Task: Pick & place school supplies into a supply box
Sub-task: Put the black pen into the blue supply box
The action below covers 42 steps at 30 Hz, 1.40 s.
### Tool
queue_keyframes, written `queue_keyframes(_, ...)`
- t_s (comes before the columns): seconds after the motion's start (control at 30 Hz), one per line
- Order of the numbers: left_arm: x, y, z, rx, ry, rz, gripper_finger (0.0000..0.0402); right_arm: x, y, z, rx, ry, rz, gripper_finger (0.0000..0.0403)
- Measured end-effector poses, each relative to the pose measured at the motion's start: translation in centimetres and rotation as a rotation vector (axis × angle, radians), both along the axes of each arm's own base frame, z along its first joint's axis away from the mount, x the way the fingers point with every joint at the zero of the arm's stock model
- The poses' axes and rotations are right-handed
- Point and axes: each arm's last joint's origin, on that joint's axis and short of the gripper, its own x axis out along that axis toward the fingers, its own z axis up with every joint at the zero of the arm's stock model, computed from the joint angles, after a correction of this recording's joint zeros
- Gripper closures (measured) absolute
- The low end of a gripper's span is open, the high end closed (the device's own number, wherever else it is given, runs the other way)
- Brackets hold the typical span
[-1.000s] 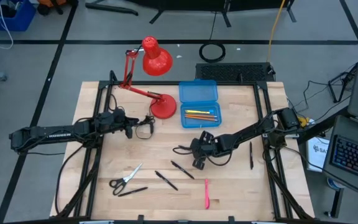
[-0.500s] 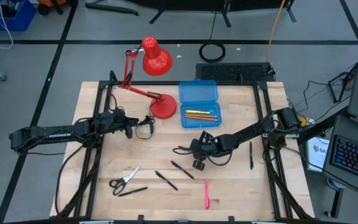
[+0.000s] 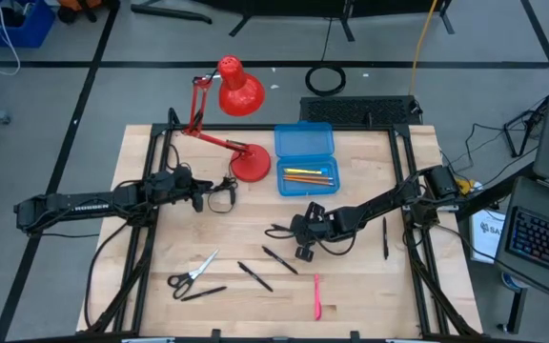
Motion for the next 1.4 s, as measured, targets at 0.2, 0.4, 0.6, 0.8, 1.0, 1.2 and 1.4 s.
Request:
queue_keyframes(0.2, 0.0, 0.0, 0.0, 0.000, 0.000, 0.000, 0.0371, 0.0, -0.1, 0.2, -0.024, -0.009, -0.006, 0.0390)
queue_keyframes(0.4, 0.0, 0.0, 0.0, 0.000, 0.000, 0.000, 0.0371, -0.1, -0.1, 0.5, -0.041, -0.013, 0.004, 0.0390)
queue_keyframes(0.6, 0.0, 0.0, 0.0, 0.000, 0.000, 0.000, 0.0371, 0.0, -0.2, 0.5, -0.068, -0.015, 0.005, 0.0390)
queue_keyframes(0.8, 0.0, 0.0, 0.0, 0.001, 0.000, 0.000, 0.0371, 0.0, -0.5, 0.6, -0.078, -0.015, 0.006, 0.0390)
queue_keyframes(1.0, 0.0, 0.0, 0.0, 0.001, 0.000, 0.000, 0.0371, 0.0, -0.6, 0.7, -0.105, -0.019, 0.007, 0.0390)
queue_keyframes(1.2, 0.0, 0.0, 0.0, 0.003, 0.001, -0.001, 0.0371, 0.1, -0.9, 0.7, -0.109, -0.017, 0.004, 0.0391)
queue_keyframes(1.4, 0.0, 0.0, 0.0, 0.003, 0.001, -0.002, 0.0371, 0.2, -1.3, 0.7, -0.119, -0.016, 0.003, 0.0391)
